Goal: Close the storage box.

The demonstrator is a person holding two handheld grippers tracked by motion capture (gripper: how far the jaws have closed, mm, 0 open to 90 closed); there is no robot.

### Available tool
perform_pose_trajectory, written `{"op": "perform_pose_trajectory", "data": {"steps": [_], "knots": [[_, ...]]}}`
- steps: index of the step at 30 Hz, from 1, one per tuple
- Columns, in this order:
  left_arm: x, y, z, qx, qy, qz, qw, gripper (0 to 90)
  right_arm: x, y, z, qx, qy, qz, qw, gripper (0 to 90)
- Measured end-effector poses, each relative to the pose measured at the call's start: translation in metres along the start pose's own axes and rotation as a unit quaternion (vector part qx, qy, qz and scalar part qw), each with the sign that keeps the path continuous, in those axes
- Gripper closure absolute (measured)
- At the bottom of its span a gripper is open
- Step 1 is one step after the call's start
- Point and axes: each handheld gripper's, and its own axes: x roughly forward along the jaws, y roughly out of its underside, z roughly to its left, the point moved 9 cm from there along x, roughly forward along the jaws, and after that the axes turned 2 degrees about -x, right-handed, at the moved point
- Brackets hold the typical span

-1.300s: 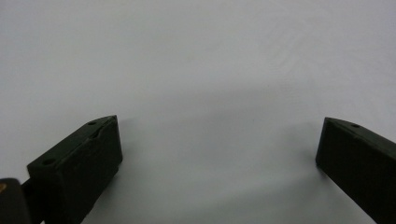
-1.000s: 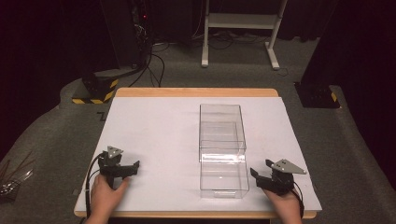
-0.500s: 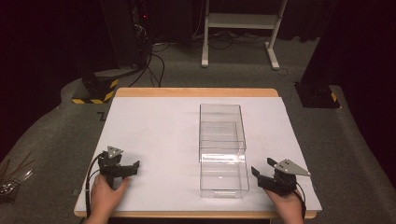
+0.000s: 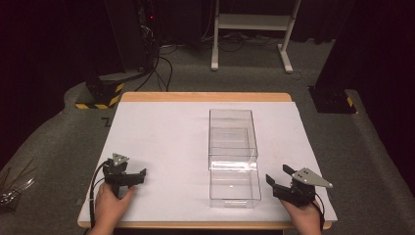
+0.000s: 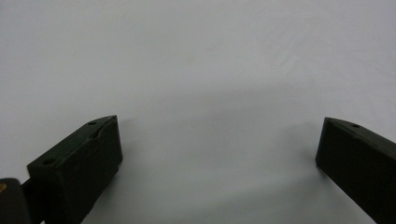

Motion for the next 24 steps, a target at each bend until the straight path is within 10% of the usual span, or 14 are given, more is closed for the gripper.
{"op": "perform_pose_trajectory", "data": {"steps": [24], "knots": [[0.0,0.0,0.0,0.0,0.0,0.0,1.0,0.6,-0.021,-0.017,0.022,-0.014,-0.024,-0.034,0.999,25.5]]}}
